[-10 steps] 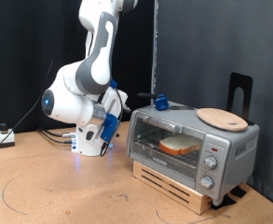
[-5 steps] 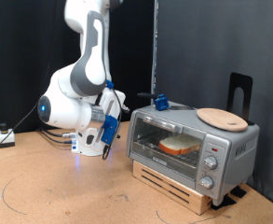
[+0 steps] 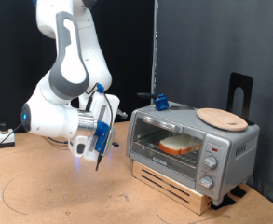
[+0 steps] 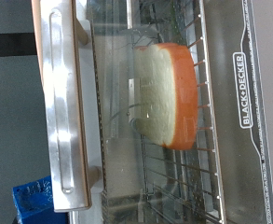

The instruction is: Make a piece of toast with the oven

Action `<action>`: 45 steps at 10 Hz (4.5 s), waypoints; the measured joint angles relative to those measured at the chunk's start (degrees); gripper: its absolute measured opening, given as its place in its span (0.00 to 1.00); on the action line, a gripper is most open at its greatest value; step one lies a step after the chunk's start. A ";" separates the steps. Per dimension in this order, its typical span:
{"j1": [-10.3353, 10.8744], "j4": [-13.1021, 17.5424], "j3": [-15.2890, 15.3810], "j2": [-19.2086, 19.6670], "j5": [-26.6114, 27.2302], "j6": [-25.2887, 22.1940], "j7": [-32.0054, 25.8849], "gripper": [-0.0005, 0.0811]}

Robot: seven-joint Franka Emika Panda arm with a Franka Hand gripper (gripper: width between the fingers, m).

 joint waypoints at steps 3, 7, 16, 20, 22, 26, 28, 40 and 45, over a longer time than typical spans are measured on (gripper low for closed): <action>2.23 3.29 -0.68 3.00 -6.87 -7.25 0.52 0.99; 10.51 12.40 -2.57 13.46 -10.86 -7.47 1.93 0.99; 19.65 22.23 -4.93 24.37 -8.88 -0.03 1.61 0.99; 28.67 29.27 -9.41 29.09 -11.78 4.77 7.77 0.99; 30.17 30.61 -10.39 30.08 -11.79 5.23 8.30 0.99; 30.87 34.05 -10.68 34.25 -10.19 -2.69 9.48 0.99; 33.58 36.15 -11.69 37.71 -10.46 -1.51 10.40 0.99; 46.58 45.46 -13.99 48.72 -14.94 4.97 9.46 0.99; 49.57 45.48 -13.99 49.42 -14.93 6.08 9.50 0.99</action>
